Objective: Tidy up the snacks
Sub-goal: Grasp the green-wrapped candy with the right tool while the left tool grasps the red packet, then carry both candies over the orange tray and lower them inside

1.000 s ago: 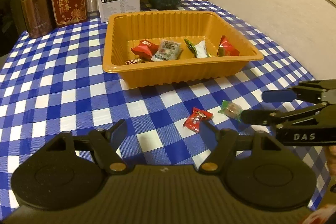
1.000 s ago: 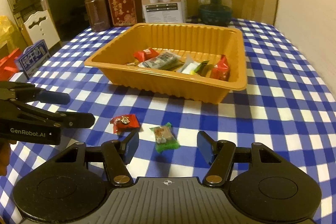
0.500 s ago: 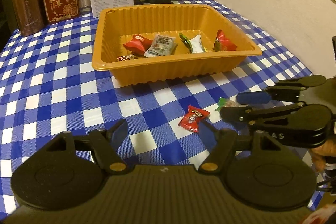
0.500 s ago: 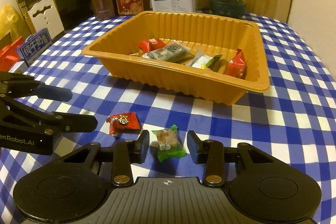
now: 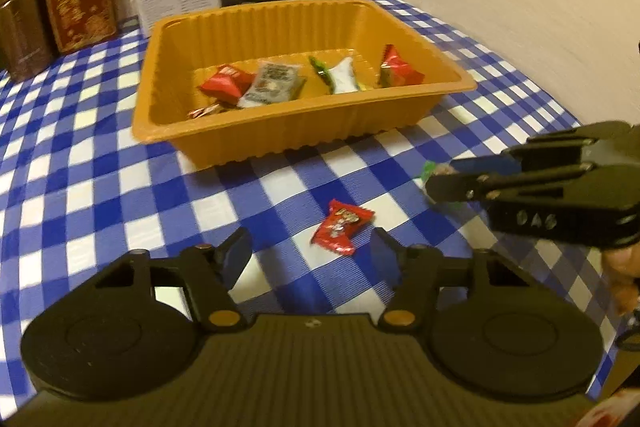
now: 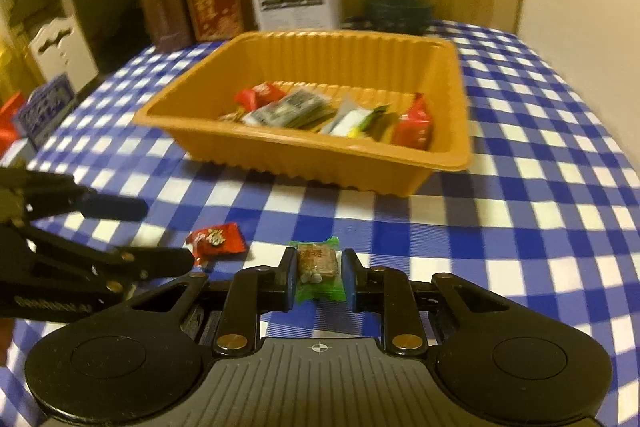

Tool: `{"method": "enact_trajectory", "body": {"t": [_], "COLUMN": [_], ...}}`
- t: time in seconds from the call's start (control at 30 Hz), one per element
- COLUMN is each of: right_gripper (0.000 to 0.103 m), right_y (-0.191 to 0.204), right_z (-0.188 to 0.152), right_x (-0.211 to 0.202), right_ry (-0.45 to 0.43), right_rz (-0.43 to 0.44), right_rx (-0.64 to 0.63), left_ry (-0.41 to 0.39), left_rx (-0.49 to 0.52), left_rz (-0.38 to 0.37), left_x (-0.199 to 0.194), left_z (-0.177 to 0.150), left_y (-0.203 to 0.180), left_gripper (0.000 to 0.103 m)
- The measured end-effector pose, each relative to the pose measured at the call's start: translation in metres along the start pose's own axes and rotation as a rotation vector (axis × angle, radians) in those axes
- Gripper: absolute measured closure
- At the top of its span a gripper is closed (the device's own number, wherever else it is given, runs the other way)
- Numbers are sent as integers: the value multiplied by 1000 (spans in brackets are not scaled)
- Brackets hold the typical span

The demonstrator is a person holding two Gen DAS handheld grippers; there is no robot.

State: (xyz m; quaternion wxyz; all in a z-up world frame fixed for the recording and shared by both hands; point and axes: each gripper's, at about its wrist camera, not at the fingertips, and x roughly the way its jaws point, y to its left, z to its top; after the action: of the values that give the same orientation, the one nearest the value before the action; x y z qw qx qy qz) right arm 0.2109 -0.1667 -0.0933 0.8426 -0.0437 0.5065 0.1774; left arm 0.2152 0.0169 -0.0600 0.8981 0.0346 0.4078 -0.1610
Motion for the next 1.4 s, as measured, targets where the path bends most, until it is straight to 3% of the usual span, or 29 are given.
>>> {"method": "enact_trajectory", "body": {"t": [0.27, 0.47, 0.93, 1.4], "right_gripper": [79, 79, 79, 79], "right_y": [-11, -12, -11, -5], "right_z": [3, 4, 4, 3], "right_x": [-15, -18, -16, -13], "right_ry": [-33, -49, -47, -35], "right_rz": [-15, -16, -21, -17], "right_rx": [58, 68, 72, 57], "left_ry": [-16, 21, 42, 66], "left_rx": [119, 141, 110, 30], "left_rz": [-44, -52, -56, -28], "left_x": [9, 26, 33, 29], "left_z": [6, 5, 9, 9], "left_y": [-12, -14, -14, -2], "left_gripper": [59, 65, 80, 82]}}
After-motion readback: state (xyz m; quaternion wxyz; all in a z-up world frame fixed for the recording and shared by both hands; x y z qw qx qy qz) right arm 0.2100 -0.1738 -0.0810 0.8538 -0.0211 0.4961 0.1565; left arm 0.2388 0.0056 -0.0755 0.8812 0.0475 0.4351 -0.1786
